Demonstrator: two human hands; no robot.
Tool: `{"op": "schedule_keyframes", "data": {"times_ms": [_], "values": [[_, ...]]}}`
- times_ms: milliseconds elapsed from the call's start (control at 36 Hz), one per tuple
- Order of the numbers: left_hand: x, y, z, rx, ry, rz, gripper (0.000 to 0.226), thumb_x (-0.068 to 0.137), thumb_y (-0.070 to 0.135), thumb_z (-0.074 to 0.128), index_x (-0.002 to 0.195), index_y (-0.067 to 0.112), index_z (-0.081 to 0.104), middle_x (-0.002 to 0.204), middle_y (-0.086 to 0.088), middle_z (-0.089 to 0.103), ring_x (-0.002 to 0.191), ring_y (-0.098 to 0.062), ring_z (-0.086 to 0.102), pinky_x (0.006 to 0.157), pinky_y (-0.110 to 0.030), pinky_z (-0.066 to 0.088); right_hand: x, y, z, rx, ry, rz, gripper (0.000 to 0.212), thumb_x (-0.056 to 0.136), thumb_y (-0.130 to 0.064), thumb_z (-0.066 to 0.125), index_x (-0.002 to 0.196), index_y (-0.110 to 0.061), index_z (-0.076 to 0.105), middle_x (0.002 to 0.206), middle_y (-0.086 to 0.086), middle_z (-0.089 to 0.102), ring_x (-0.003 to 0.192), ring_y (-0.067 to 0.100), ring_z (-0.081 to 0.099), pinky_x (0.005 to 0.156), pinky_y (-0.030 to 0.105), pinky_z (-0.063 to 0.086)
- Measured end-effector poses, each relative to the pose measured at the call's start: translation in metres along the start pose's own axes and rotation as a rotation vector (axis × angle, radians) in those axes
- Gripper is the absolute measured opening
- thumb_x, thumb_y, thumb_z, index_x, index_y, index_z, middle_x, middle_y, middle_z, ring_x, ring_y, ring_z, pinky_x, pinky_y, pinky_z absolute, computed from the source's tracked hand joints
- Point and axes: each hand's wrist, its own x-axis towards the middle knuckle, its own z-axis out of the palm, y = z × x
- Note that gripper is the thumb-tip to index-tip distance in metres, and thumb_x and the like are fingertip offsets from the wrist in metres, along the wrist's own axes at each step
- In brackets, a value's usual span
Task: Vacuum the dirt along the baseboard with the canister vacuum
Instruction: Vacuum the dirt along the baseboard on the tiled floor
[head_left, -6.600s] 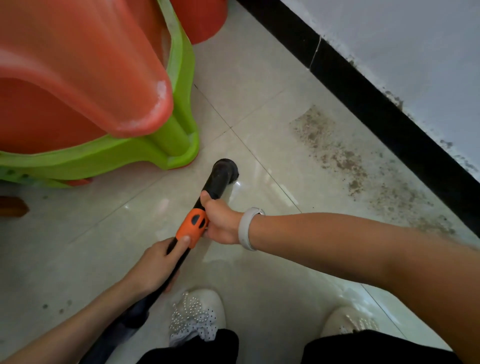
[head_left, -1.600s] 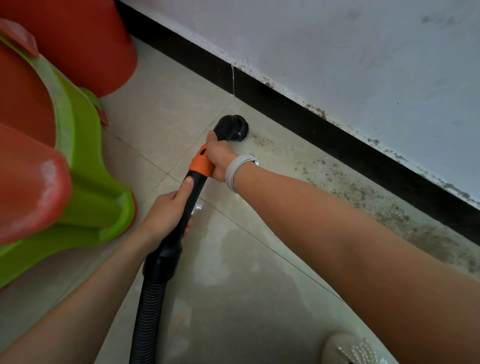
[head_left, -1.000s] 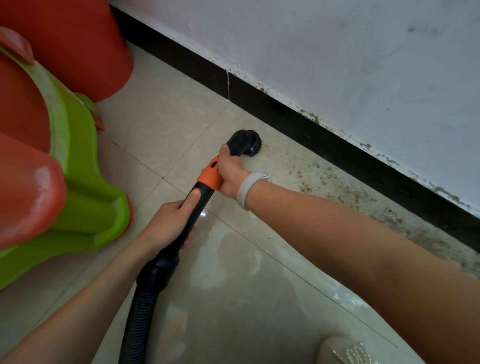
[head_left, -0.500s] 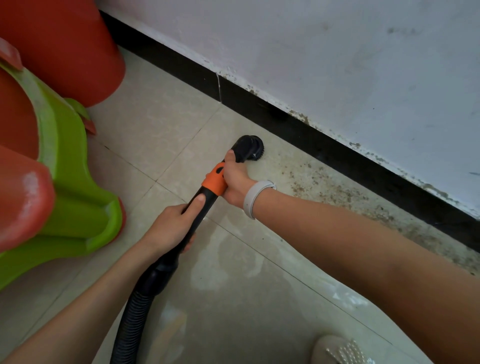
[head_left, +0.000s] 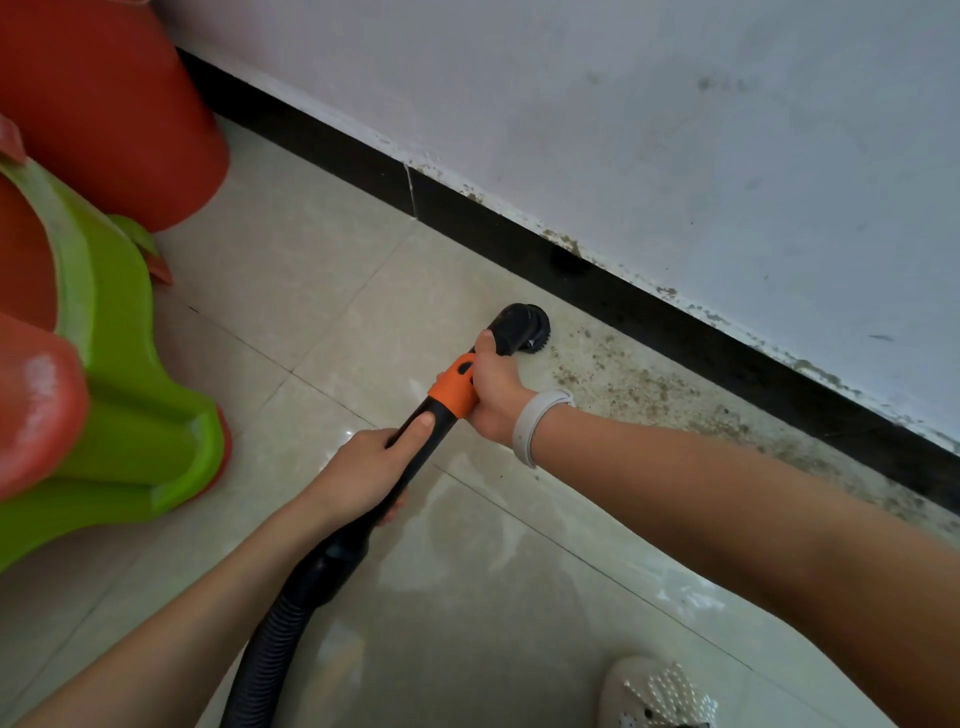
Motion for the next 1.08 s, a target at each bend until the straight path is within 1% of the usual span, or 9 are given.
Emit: {"op": "schedule_keyframes", "data": {"times_ms": [83, 194, 556, 639, 694, 778, 833, 944, 1083], "values": [[-0.008, -0.008, 0.000, 0.047, -0.020, 0.000, 0.050, 0.097, 0.054, 0.041, 0.074, 0.010, 0.044, 0.047, -0.005, 0.053, 0.040, -0.020, 0.047, 0.049, -0.026, 0.041, -0.005, 0.016, -0.008, 0.055, -0.007, 0.030, 0.036, 0.101, -0.045, 0.038, 0.100, -0.009, 0.044, 0.105, 0.018, 0.061, 0.097, 0.033, 0.063, 0.094, 0.052, 0.051], [-0.018, -0.016, 0.000, 0.067, -0.049, -0.013, 0.049, 0.097, 0.053, 0.040, 0.075, 0.010, 0.047, 0.048, -0.005, 0.054, 0.042, -0.020, 0.048, 0.049, -0.026, 0.041, -0.009, 0.031, -0.010, 0.061, -0.017, 0.048, 0.033, 0.100, -0.045, 0.039, 0.097, -0.012, 0.043, 0.105, 0.017, 0.060, 0.104, 0.034, 0.063, 0.095, 0.052, 0.051], [0.029, 0.024, 0.020, 0.057, -0.021, 0.061, 0.052, 0.095, 0.057, 0.041, 0.074, 0.010, 0.047, 0.051, -0.006, 0.054, 0.040, -0.020, 0.048, 0.046, -0.024, 0.041, 0.006, -0.031, -0.028, 0.003, 0.073, -0.068, 0.040, 0.101, -0.044, 0.040, 0.115, -0.006, 0.041, 0.118, 0.020, 0.060, 0.099, 0.034, 0.064, 0.093, 0.049, 0.052], [0.029, 0.020, 0.027, 0.073, -0.020, 0.081, 0.052, 0.095, 0.057, 0.041, 0.074, 0.010, 0.048, 0.052, -0.006, 0.055, 0.039, -0.018, 0.049, 0.044, -0.022, 0.041, 0.002, -0.031, -0.032, 0.024, 0.065, -0.053, 0.037, 0.102, -0.042, 0.040, 0.115, -0.007, 0.041, 0.099, 0.015, 0.061, 0.079, 0.028, 0.065, 0.083, 0.044, 0.054], [0.028, 0.018, 0.033, 0.089, -0.024, 0.102, 0.052, 0.096, 0.056, 0.040, 0.075, 0.009, 0.049, 0.052, -0.007, 0.055, 0.038, -0.015, 0.049, 0.040, -0.018, 0.040, 0.004, -0.027, -0.038, 0.015, 0.081, -0.045, 0.039, 0.101, -0.044, 0.041, 0.114, -0.007, 0.042, 0.109, 0.017, 0.061, 0.094, 0.031, 0.065, 0.091, 0.046, 0.052], [0.030, 0.016, 0.041, 0.109, -0.054, 0.121, 0.051, 0.097, 0.054, 0.040, 0.074, 0.010, 0.049, 0.051, -0.005, 0.055, 0.037, -0.013, 0.049, 0.041, -0.018, 0.040, 0.002, -0.021, -0.049, 0.016, 0.112, -0.032, 0.037, 0.100, -0.047, 0.042, 0.095, -0.010, 0.046, 0.116, 0.019, 0.061, 0.108, 0.035, 0.062, 0.096, 0.051, 0.050], [0.031, 0.015, 0.046, 0.112, -0.075, 0.119, 0.050, 0.096, 0.055, 0.041, 0.073, 0.012, 0.051, 0.054, -0.006, 0.057, 0.040, -0.015, 0.052, 0.045, -0.022, 0.043, 0.000, -0.020, -0.059, 0.045, 0.126, -0.035, 0.038, 0.100, -0.046, 0.042, 0.099, -0.008, 0.047, 0.108, 0.018, 0.061, 0.103, 0.034, 0.064, 0.095, 0.049, 0.051], [0.031, 0.017, 0.060, 0.105, -0.124, 0.141, 0.050, 0.095, 0.056, 0.041, 0.070, 0.014, 0.050, 0.053, -0.005, 0.056, 0.042, -0.017, 0.052, 0.049, -0.026, 0.044, -0.010, -0.018, -0.081, 0.144, 0.139, -0.032, 0.034, 0.103, -0.038, 0.041, 0.110, -0.004, 0.041, 0.085, 0.014, 0.057, 0.069, 0.024, 0.061, 0.082, 0.043, 0.053], [0.029, 0.022, 0.077, 0.112, -0.200, 0.175, 0.050, 0.096, 0.056, 0.041, 0.069, 0.014, 0.050, 0.051, -0.003, 0.054, 0.041, -0.017, 0.051, 0.049, -0.026, 0.044, -0.025, -0.019, -0.103, 0.201, 0.164, -0.027, 0.034, 0.102, -0.039, 0.041, 0.101, -0.005, 0.045, 0.082, 0.013, 0.058, 0.070, 0.025, 0.060, 0.092, 0.047, 0.052]]}}
